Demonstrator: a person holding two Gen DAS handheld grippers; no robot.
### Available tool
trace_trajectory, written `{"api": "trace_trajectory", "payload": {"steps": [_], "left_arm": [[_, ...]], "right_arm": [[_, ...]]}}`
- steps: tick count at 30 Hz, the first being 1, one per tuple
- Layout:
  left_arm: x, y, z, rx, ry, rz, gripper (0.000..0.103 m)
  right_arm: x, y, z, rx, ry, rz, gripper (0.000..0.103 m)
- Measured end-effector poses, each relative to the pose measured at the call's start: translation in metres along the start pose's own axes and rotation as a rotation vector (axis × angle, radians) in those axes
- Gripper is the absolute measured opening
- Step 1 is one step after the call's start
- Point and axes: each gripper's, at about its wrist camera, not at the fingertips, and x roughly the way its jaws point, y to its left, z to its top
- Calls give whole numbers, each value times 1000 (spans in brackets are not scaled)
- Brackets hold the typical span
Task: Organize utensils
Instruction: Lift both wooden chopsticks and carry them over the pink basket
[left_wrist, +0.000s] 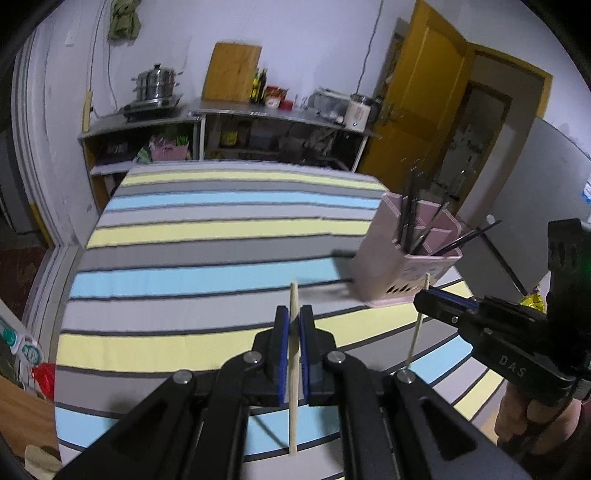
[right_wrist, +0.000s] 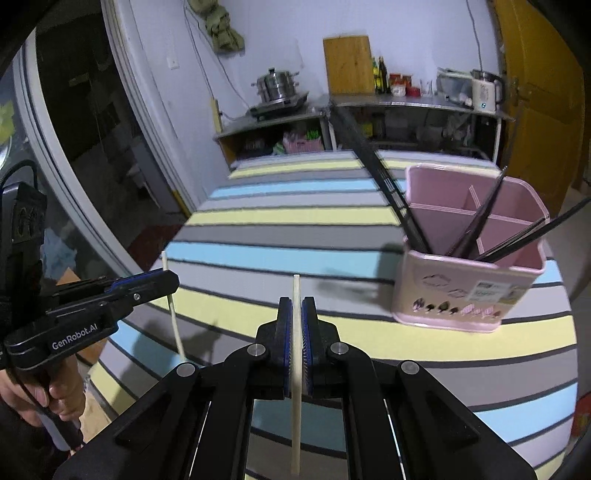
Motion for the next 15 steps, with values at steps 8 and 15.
{"api": "trace_trajectory", "payload": {"steps": [8, 15], "left_arm": [[-18, -19, 4, 39, -37, -29, 6], [-19, -30, -8, 53, -15, -41, 6]], "right_arm": [[-33, 2, 3, 4, -76, -16, 5], [-40, 1, -10, 8, -71, -20, 5]]}}
